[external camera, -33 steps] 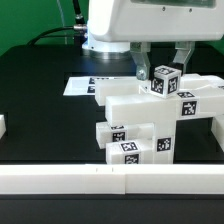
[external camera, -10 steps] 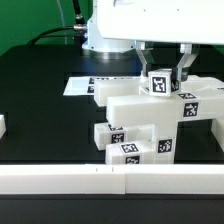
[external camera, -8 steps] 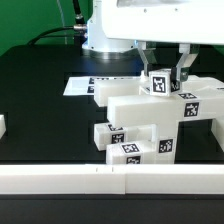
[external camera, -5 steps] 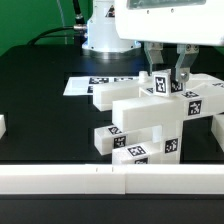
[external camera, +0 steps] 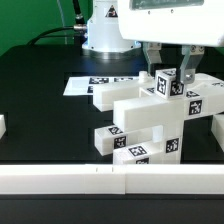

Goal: Assemble chair

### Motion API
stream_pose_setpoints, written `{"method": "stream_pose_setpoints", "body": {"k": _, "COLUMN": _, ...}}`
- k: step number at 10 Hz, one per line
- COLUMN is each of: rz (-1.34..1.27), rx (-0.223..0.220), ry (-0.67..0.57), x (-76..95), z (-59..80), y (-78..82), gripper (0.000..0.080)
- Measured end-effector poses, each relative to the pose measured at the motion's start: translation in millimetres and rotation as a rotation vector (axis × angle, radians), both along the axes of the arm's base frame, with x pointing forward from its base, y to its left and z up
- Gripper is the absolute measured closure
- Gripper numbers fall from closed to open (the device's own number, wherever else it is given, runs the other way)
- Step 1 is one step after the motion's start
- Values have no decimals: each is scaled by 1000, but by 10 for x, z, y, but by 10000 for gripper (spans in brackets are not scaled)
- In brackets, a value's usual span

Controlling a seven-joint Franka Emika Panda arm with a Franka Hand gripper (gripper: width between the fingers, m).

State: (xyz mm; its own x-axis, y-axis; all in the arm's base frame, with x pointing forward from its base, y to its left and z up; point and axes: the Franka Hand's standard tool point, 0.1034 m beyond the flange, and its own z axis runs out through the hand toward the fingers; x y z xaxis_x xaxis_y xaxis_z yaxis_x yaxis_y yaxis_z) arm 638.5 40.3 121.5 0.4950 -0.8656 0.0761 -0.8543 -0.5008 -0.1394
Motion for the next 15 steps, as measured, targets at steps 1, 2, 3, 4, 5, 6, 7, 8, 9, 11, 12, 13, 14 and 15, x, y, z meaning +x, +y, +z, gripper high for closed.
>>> {"method": "stream_pose_setpoints", "body": {"k": 1, "rz": 113, "rx": -21, "ry": -3, "x": 9, "z": -6, "y": -8, "gripper": 228}}
{"method": "stream_pose_setpoints", "body": {"k": 2, "rz": 199, "rx": -36, "ry": -6, "x": 13, "z": -13, "y": -9, "gripper": 166}}
{"method": "stream_pose_setpoints", "body": {"k": 3, "rz": 264, "rx": -47, "ry": -6, "x": 14, "z": -12, "y": -10, "gripper": 155}}
{"method": "stream_pose_setpoints", "body": {"k": 4, "rz": 327, "rx": -57, "ry": -6, "x": 14, "z": -12, "y": -11, "gripper": 155}}
{"method": "stream_pose_setpoints", "body": {"k": 5, "rz": 372, "rx": -65, "ry": -6, "x": 13, "z": -13, "y": -11, "gripper": 151}}
{"method": "stream_pose_setpoints", "body": {"k": 6, "rz": 421, "rx": -73, "ry": -6, "x": 13, "z": -13, "y": -12, "gripper": 151}}
{"method": "stream_pose_setpoints", "body": {"k": 7, "rz": 557, "rx": -101, "ry": -1, "x": 17, "z": -6, "y": -20, "gripper": 151}}
{"method": "stream_pose_setpoints", "body": {"k": 8, "rz": 644, "rx": -119, "ry": 0, "x": 18, "z": -5, "y": -15, "gripper": 151}}
{"method": "stream_pose_setpoints", "body": {"k": 9, "rz": 683, "rx": -127, "ry": 2, "x": 15, "z": -8, "y": 9, "gripper": 151}}
{"method": "stream_pose_setpoints", "body": {"k": 11, "rz": 817, "rx": -156, "ry": 7, "x": 11, "z": -13, "y": 31, "gripper": 151}}
{"method": "stream_pose_setpoints", "body": {"k": 12, "rz": 875, "rx": -165, "ry": 8, "x": 10, "z": -14, "y": 36, "gripper": 151}}
{"method": "stream_pose_setpoints", "body": {"k": 13, "rz": 925, "rx": -174, "ry": 9, "x": 9, "z": -16, "y": 40, "gripper": 151}}
{"method": "stream_pose_setpoints", "body": {"k": 14, "rz": 988, "rx": -187, "ry": 12, "x": 8, "z": -18, "y": 42, "gripper": 151}}
{"method": "stream_pose_setpoints", "body": {"k": 15, "rz": 1027, "rx": -195, "ry": 13, "x": 8, "z": -17, "y": 41, "gripper": 151}}
